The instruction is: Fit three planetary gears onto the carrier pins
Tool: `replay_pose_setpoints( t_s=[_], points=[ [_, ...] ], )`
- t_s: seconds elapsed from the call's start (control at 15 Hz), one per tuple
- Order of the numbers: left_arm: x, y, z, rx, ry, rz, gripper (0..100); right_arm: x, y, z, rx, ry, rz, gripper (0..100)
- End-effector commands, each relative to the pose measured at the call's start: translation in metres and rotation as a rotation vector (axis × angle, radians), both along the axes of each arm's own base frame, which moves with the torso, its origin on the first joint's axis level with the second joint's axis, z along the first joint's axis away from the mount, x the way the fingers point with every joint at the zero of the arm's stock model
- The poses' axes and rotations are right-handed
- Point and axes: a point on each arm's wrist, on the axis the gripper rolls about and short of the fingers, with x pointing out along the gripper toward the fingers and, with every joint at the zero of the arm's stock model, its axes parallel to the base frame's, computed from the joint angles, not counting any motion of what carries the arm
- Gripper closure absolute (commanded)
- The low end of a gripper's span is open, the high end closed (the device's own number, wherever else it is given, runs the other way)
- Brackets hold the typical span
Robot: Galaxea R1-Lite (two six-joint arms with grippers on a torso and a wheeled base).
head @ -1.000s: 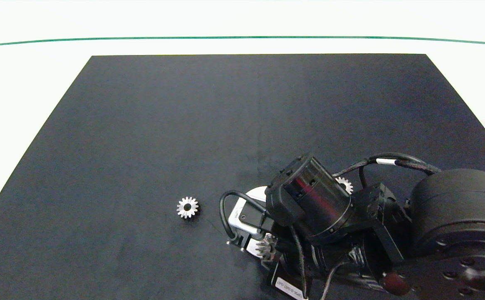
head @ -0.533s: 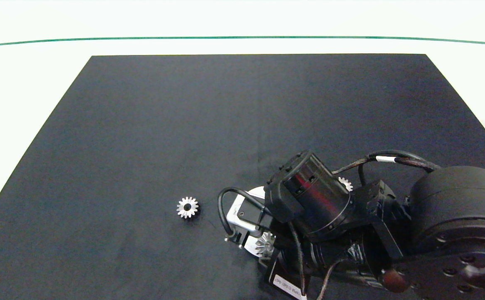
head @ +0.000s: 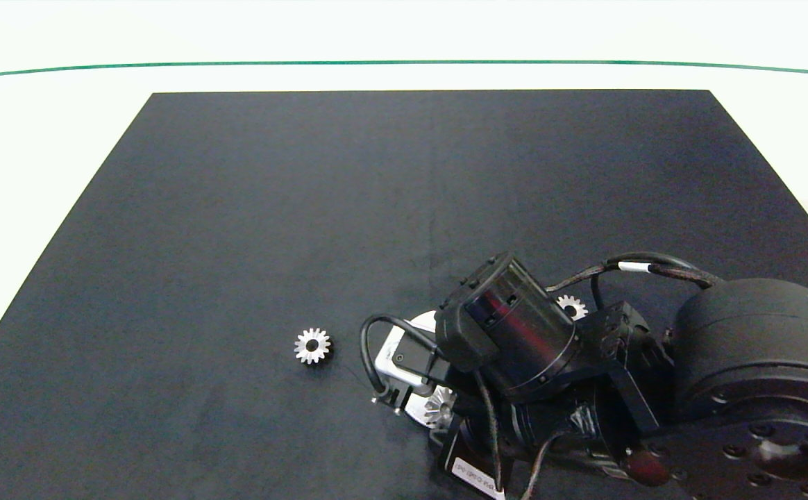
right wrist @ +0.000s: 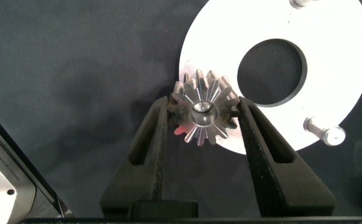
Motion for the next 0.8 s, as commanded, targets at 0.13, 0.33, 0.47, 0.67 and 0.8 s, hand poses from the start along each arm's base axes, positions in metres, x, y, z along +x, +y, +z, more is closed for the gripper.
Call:
replay_pose_setpoints(
  t_s=[0.13,0.33,0.47,0.67,0.8],
  points=[
    [0.0,0.0,0.0,0.0,0.002,-0.004,0,0.0,0.0,-0.002,-0.009,0.002,0.0,0],
    [0.0,0.0,0.0,0.0,0.002,-0.008,0,0.0,0.0,-0.001,-0.009,0.001,0.0,0],
    [0.0,0.0,0.001,0.0,-0.003,-0.008,0,0.0,0.0,-0.001,-0.009,0.001,0.0,0],
    [-0.001,0.0,0.001,0.0,-0.001,-0.008,0,-0.003,-0.004,0.005,0.005,-0.007,0.0,0],
    [-0.001,0.0,0.001,0.0,-0.005,-0.008,0,-0.015,-0.024,0.031,0.043,-0.036,-0.006,0]
  ],
)
